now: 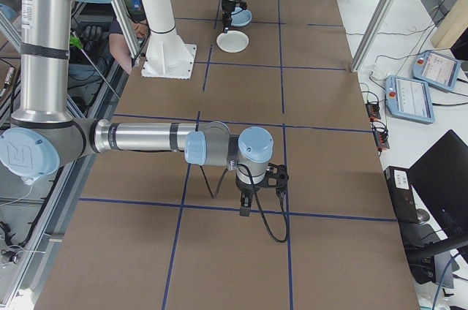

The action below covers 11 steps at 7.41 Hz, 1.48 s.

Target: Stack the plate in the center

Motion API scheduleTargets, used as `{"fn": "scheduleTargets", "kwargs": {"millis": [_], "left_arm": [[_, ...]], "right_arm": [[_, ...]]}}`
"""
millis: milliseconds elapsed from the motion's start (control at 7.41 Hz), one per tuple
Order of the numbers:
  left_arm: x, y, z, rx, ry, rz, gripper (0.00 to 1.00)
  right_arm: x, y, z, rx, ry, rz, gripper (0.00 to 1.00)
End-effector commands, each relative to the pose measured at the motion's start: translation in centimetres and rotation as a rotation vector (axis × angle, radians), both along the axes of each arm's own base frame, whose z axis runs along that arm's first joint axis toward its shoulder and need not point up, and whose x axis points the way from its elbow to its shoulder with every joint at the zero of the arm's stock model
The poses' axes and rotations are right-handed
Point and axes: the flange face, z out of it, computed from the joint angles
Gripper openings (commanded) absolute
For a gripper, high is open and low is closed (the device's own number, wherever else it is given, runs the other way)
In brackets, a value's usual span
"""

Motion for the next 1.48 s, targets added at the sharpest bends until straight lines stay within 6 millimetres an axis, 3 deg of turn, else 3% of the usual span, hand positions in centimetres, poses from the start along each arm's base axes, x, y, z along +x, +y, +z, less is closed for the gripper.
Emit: {"fn": "scheduleTargets", "kwargs": {"millis": [0,270,540,810,944,1214,1349], "left_arm": [[-0.1,0.0,0.3,-0.004,-0.005,0.003,0.0],[-0.2,0.1,-0.2,0.002,0.007,0.006,0.0],[-1.4,0.7,-1.7,-0.011,0.052,0.07,0.0],[-2.9,0.0,-2.5,0.026,0.097,0.071,0.0],[-5.2,-0.6,-1.1,0.046,0.113,0.08,0.0],[-13.0,-1.7,3.8,0.149,0.145,0.103,0.0],[-15.6,-1.9,6.3,0.211,0.129,0.124,0.0]], "right_arm": [[0.0,0.0,0.0,0.0,0.0,-0.001,1.0],[0.0,0.0,0.0,0.0,0.0,-0.001,1.0],[0.0,0.0,0.0,0.0,0.0,-0.001,1.0],[0.0,0.0,0.0,-0.002,0.0,-0.001,1.0],[0.0,0.0,0.0,0.0,0.0,0.001,1.0],[0.0,0.0,0.0,0.0,0.0,-0.001,1.0],[0.0,0.0,0.0,0.0,0.0,-0.001,1.0]]}}
